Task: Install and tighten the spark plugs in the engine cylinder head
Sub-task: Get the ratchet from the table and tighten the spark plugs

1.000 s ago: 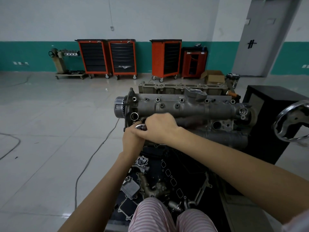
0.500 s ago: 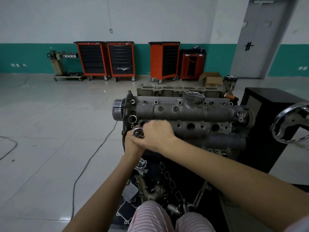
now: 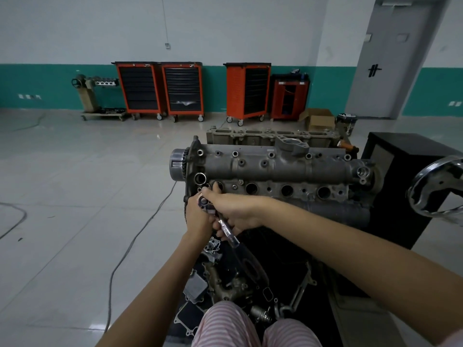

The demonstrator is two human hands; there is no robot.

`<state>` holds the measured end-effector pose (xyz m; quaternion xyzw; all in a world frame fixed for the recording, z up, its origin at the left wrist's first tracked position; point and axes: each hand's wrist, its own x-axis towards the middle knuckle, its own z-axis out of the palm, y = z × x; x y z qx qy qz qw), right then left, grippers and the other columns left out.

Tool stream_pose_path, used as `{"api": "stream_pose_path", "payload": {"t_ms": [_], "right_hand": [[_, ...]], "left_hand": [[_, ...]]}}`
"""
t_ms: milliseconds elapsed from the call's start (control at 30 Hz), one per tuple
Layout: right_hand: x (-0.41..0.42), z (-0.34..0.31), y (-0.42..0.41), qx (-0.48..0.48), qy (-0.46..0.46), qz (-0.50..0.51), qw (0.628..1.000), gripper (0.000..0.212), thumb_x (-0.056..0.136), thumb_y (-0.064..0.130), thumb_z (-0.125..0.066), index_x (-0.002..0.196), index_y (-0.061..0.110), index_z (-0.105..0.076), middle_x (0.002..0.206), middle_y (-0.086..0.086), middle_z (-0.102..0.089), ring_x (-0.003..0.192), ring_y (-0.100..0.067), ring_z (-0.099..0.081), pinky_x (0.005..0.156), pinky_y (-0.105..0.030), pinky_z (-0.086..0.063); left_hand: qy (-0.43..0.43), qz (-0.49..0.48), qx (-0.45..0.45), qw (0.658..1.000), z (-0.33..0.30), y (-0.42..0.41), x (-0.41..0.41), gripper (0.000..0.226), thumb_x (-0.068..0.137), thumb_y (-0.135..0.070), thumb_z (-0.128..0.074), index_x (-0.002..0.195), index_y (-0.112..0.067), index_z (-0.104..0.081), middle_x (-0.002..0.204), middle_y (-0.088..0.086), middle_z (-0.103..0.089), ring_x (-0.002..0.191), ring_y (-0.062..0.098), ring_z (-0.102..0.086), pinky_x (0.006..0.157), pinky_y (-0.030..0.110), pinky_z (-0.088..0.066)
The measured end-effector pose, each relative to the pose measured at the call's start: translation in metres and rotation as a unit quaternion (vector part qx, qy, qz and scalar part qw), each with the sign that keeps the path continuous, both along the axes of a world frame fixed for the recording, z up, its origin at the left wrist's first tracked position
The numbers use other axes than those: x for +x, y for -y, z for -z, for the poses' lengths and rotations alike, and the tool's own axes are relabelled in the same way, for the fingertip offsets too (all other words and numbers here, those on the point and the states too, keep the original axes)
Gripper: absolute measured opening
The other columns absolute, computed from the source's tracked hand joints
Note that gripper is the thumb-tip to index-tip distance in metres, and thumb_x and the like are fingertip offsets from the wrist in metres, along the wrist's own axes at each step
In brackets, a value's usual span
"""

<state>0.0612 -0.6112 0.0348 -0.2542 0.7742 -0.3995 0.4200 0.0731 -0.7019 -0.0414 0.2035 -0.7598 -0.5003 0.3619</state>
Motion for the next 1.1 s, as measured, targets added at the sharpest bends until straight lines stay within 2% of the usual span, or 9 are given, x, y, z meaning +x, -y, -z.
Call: {"api": "stream_pose_path", "payload": {"t_ms": [133,233,300,433,567,667,767,933,1100], "right_hand": [[0.001,0.006,0.003,0.036,-0.332,0.001,0.943,0.060,0.090,0.064,-0.020,0.098,0.014,-0.053,0.089,-0.012,-0.060,0.079,-0.026,-0.060,0.063,-0.028,-0.038],[-0.007,-0.009,-0.001,0.095,-0.753,-0.042,0.649,0.061,0.085,0.064,-0.032,0.059,0.012,-0.047,0.055,0.000,-0.046,0.054,-0.018,-0.049,0.048,-0.021,-0.019],[-0.006,-0.022,-0.003,0.099,-0.802,-0.071,0.585,0.061,0.081,0.065,-0.038,0.049,0.013,-0.036,0.047,0.003,-0.031,0.041,-0.013,-0.032,0.046,-0.021,-0.013],[-0.007,-0.009,-0.001,0.048,-0.719,-0.035,0.692,0.058,0.084,0.064,-0.033,0.066,0.013,-0.054,0.061,0.000,-0.049,0.066,-0.021,-0.058,0.051,-0.024,-0.025],[-0.001,-0.010,-0.005,0.034,-0.128,0.016,0.991,0.059,0.087,0.066,-0.025,0.080,0.013,-0.049,0.069,-0.002,-0.051,0.058,-0.016,-0.051,0.056,-0.022,-0.040],[0.002,0.001,-0.001,-0.015,0.033,0.052,0.998,0.056,0.088,0.065,-0.026,0.070,0.015,-0.044,0.061,0.000,-0.044,0.050,-0.012,-0.043,0.048,-0.017,-0.039],[0.008,0.006,0.002,0.011,-0.226,0.060,0.972,0.054,0.090,0.062,-0.025,0.098,0.014,-0.049,0.080,-0.008,-0.056,0.061,-0.021,-0.056,0.052,-0.023,-0.040],[0.005,-0.012,-0.004,0.115,-0.766,-0.033,0.632,0.057,0.085,0.062,-0.034,0.058,0.013,-0.046,0.053,0.002,-0.038,0.046,-0.015,-0.039,0.047,-0.023,-0.016],[0.001,-0.007,-0.005,0.089,-0.525,-0.018,0.846,0.061,0.087,0.061,-0.032,0.106,0.008,-0.055,0.074,-0.003,-0.056,0.070,-0.020,-0.060,0.056,-0.025,-0.034]], "left_hand": [[0.006,-0.009,0.010,1.000,0.000,-0.001,0.002,0.043,0.090,-0.003,-0.052,0.059,-0.029,-0.038,0.043,-0.011,-0.050,0.048,0.000,-0.045,0.051,0.028,-0.042],[0.019,-0.003,-0.057,0.998,-0.003,-0.002,0.002,0.046,0.079,0.008,-0.052,0.050,-0.023,-0.034,0.045,-0.011,-0.040,0.051,0.012,-0.035,0.049,0.030,-0.028],[0.023,-0.001,-0.061,0.998,-0.004,-0.001,0.000,0.044,0.081,0.008,-0.049,0.052,-0.021,-0.033,0.050,-0.005,-0.039,0.058,0.018,-0.036,0.052,0.031,-0.027],[0.018,0.017,-0.094,0.995,-0.004,0.001,0.004,0.038,0.080,0.009,-0.050,0.051,-0.013,-0.040,0.051,0.005,-0.050,0.058,0.018,-0.042,0.050,0.033,-0.033],[0.005,0.027,-0.004,1.000,-0.007,-0.002,0.000,0.034,0.092,-0.010,-0.056,0.059,-0.005,-0.050,0.050,0.009,-0.052,0.050,0.022,-0.049,0.052,0.035,-0.042],[0.017,0.015,0.011,1.000,-0.003,-0.003,-0.003,0.040,0.094,-0.019,-0.055,0.057,-0.016,-0.041,0.035,-0.010,-0.042,0.037,0.002,-0.041,0.045,0.016,-0.033],[0.005,0.015,0.022,1.000,-0.003,-0.003,0.001,0.038,0.095,-0.008,-0.048,0.061,-0.023,-0.040,0.040,-0.013,-0.049,0.040,0.001,-0.046,0.050,0.024,-0.036],[0.021,0.040,-0.033,0.998,0.001,0.001,0.001,0.040,0.082,0.006,-0.052,0.055,-0.021,-0.041,0.053,-0.007,-0.046,0.054,0.001,-0.046,0.050,0.020,-0.035],[0.007,0.019,0.038,0.999,0.000,-0.002,0.001,0.046,0.088,0.011,-0.050,0.069,-0.030,-0.042,0.052,-0.031,-0.057,0.056,-0.016,-0.055,0.056,0.003,-0.043]]}}
